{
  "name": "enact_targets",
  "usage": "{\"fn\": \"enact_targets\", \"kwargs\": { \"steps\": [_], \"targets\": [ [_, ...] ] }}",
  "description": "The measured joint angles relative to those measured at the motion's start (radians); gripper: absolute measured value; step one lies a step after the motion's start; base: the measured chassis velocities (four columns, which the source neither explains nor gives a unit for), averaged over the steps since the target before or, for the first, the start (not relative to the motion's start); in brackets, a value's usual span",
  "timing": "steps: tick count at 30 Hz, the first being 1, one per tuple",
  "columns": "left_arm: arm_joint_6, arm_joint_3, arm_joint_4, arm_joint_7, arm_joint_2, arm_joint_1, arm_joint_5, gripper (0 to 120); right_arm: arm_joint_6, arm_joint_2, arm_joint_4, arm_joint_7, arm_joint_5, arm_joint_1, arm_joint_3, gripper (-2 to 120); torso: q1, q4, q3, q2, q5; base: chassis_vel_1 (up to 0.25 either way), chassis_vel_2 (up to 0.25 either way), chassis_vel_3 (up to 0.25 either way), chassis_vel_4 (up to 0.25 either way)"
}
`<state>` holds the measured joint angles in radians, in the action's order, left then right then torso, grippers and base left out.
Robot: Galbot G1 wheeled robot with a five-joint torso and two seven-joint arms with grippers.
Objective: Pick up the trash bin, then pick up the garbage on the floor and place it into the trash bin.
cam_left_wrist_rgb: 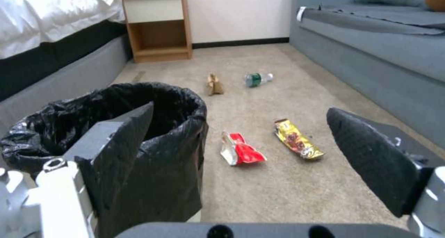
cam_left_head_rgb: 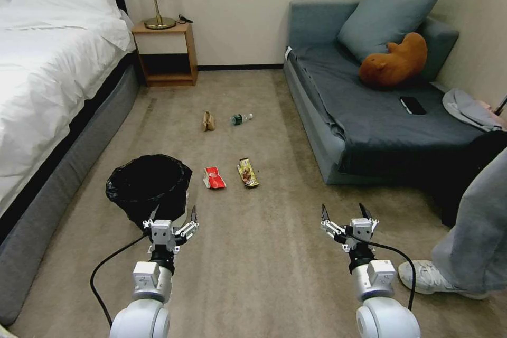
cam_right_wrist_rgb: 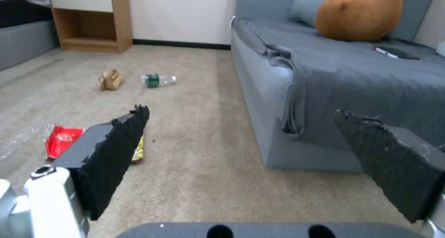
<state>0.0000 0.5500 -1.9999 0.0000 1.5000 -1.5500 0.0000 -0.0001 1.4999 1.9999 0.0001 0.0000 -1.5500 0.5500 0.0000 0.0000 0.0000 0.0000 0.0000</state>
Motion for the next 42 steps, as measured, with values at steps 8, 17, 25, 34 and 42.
{"fn": "enact_targets", "kwargs": {
  "steps": [8,17,25,34,42],
  "targets": [
    [0.000,0.000,0.000,0.000,0.000,0.000,0.000,100,0.000,0.000,0.000,0.000,0.000,0.000,0.000,100,0.000,0.0000,0.000,0.000,0.0000,0.000,0.000,0.000,0.000],
    [0.020,0.009,0.000,-0.014,-0.012,0.007,-0.023,100,-0.067,-0.010,-0.008,0.049,0.065,0.049,-0.045,100,0.000,0.0000,0.000,0.000,-0.0002,0.000,0.000,0.000,0.000],
    [0.150,0.072,-0.011,-0.107,-0.091,0.052,-0.154,100,-0.210,-0.031,-0.026,0.155,0.199,0.150,-0.138,100,0.000,0.0001,0.000,0.000,-0.0002,0.000,0.000,0.000,0.000],
    [0.451,0.214,-0.038,-0.318,-0.271,0.156,-0.458,100,-0.502,-0.074,-0.062,0.371,0.476,0.357,-0.329,100,0.000,0.0001,0.000,0.000,-0.0003,0.000,0.000,0.000,0.000],
    [0.574,0.273,-0.049,-0.404,-0.345,0.199,-0.582,98,-0.681,-0.101,-0.084,0.502,0.644,0.483,-0.447,100,0.000,0.0001,0.000,0.000,-0.0002,0.000,0.000,0.000,0.000]
  ]
}}
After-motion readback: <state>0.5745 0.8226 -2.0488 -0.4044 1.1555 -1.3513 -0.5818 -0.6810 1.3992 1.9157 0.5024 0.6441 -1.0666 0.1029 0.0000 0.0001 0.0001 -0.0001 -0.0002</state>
